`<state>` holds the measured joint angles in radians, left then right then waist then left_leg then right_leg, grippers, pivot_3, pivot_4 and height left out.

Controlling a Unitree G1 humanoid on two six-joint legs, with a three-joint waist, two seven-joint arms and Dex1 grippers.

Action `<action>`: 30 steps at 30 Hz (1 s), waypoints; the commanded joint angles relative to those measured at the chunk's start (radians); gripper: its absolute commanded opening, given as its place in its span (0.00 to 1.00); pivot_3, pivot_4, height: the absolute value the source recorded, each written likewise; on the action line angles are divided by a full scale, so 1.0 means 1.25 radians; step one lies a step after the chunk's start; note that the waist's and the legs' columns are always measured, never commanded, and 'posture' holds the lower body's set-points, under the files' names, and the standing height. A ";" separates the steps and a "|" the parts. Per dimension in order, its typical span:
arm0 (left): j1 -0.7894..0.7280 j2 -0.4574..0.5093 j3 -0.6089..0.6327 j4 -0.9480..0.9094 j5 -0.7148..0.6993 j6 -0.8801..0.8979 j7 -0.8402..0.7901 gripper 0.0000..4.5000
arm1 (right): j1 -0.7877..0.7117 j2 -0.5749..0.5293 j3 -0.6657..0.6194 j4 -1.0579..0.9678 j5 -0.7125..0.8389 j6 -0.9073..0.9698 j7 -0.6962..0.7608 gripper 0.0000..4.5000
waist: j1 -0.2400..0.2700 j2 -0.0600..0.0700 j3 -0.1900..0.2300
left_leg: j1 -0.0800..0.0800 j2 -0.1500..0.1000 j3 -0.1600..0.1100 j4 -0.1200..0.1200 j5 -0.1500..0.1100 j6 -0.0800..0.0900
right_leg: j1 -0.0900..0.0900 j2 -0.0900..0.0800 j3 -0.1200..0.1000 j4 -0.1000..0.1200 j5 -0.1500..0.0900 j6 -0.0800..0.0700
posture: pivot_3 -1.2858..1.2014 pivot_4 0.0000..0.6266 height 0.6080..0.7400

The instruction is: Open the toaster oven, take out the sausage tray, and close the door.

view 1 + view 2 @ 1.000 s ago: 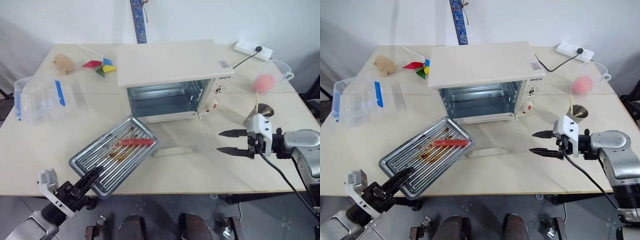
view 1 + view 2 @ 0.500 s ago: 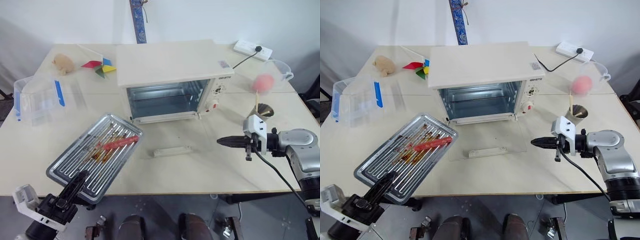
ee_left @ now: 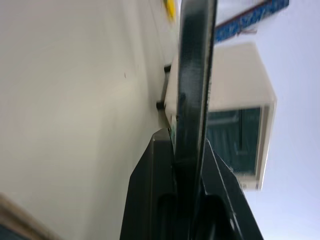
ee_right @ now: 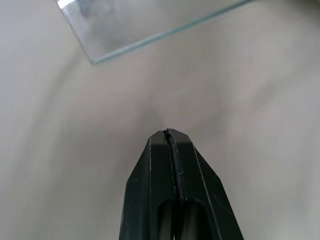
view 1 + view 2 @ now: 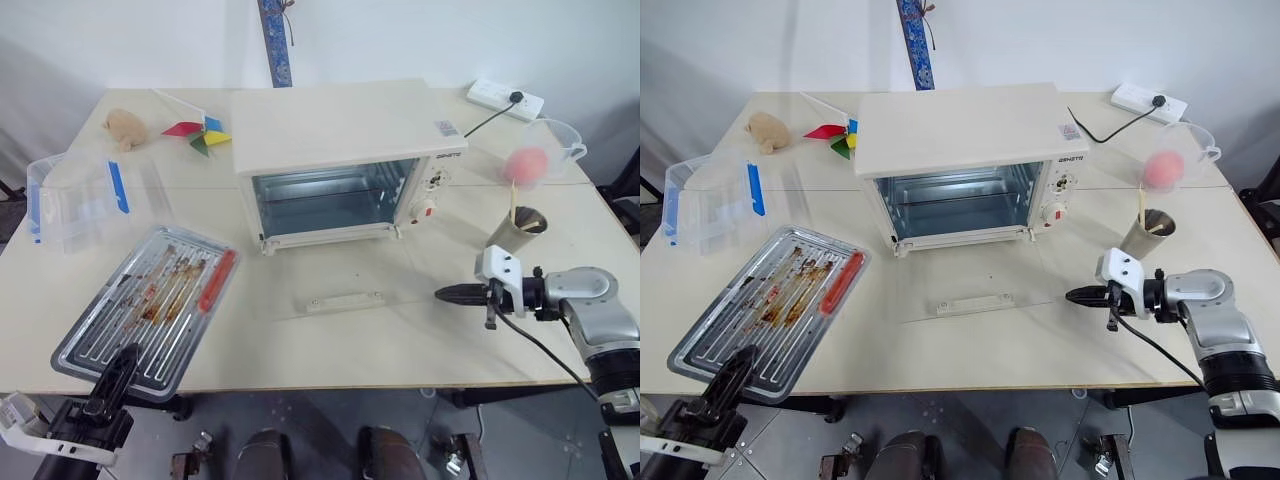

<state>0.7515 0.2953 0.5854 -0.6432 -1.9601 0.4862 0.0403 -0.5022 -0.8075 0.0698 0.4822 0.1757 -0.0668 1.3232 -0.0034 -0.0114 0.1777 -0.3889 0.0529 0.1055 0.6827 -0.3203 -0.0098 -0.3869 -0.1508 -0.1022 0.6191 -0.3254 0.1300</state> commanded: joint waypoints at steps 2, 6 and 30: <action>-0.062 0.003 0.040 0.045 -0.010 0.022 0.020 0.00 | -0.004 0.016 0.007 -0.006 0.002 -0.013 0.025 0.00 | 0.000 -0.001 0.000 | 0.001 0.000 0.000 0.000 0.000 0.000 | 0.002 0.000 -0.001 0.000 0.000 0.000 | 0.52 0.24 1.00; -0.135 0.016 0.068 0.087 -0.010 0.049 0.042 0.00 | -0.004 0.030 -0.006 -0.102 0.061 0.069 0.051 0.00 | 0.000 0.000 0.000 | 0.002 0.001 0.000 0.000 0.000 -0.001 | 0.003 0.001 -0.002 0.000 0.000 0.000 | 0.52 0.24 1.00; -0.172 0.008 0.092 0.161 -0.010 0.202 0.064 0.00 | -0.279 0.095 -0.066 -0.111 0.186 0.224 0.043 0.00 | 0.000 0.000 0.000 | 0.001 0.002 -0.005 0.000 -0.001 -0.001 | 0.001 0.001 -0.001 0.000 0.000 0.000 | 0.52 0.24 1.00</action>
<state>0.5183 0.2960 0.6792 -0.4158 -1.9600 0.7219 0.1471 -0.8230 -0.6923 0.0138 0.3466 0.3978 0.2315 1.3720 -0.0038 -0.0108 0.1783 -0.3877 0.0559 0.0998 0.6824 -0.3220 -0.0117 -0.3854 -0.1492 -0.1040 0.6190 -0.3251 0.1306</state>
